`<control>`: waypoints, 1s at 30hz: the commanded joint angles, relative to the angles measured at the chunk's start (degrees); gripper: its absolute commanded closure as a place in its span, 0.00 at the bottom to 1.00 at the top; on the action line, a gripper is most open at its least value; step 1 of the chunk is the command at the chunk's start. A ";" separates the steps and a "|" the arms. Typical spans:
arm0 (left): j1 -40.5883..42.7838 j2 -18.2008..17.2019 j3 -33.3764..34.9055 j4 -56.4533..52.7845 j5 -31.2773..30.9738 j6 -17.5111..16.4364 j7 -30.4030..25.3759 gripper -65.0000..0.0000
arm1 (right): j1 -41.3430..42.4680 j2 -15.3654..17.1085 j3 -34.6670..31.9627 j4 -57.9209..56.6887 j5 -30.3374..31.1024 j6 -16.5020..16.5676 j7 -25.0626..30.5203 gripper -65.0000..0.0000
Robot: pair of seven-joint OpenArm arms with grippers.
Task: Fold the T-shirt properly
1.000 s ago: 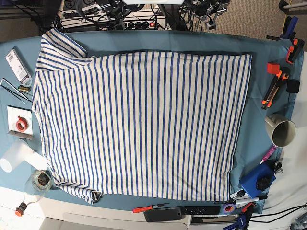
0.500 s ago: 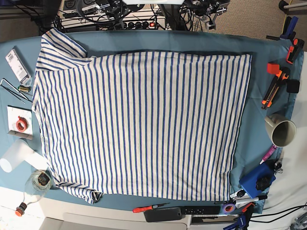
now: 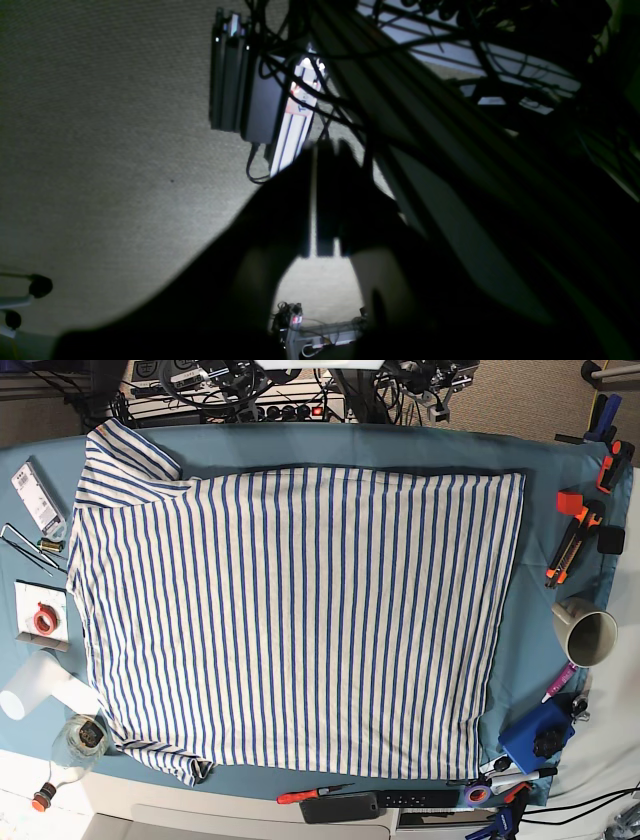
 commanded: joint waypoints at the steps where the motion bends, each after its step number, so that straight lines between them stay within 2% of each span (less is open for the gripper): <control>1: 0.52 -0.15 -0.07 0.17 -0.17 -0.39 0.72 1.00 | -0.17 0.50 0.00 0.35 0.26 -0.24 -0.63 0.79; 6: 3.02 -0.96 -0.07 1.33 -0.17 -0.70 0.70 1.00 | -0.50 1.97 0.00 0.92 -0.20 -0.22 -1.09 0.79; 12: 9.68 -1.75 -0.07 8.66 -0.44 -7.61 0.26 1.00 | -5.64 5.81 0.00 10.29 -1.66 -0.22 -0.85 0.79; 15: 13.07 -2.10 -0.07 13.68 -3.69 -9.49 0.28 1.00 | -9.90 7.98 0.00 17.51 -1.64 -0.22 -0.85 0.79; 19: 17.03 -2.73 -0.07 20.70 -7.13 -9.49 0.33 1.00 | -15.34 10.64 0.00 27.17 -1.64 -0.26 -0.66 0.79; 27: 26.27 -4.00 -0.07 36.81 -7.30 -9.49 0.31 1.00 | -23.85 14.95 0.07 43.01 -1.66 -0.50 -0.87 0.79; 30: 29.90 -3.98 -0.07 42.49 -9.62 -9.44 0.33 1.00 | -26.64 15.91 0.07 47.17 -1.73 -2.51 -0.92 0.79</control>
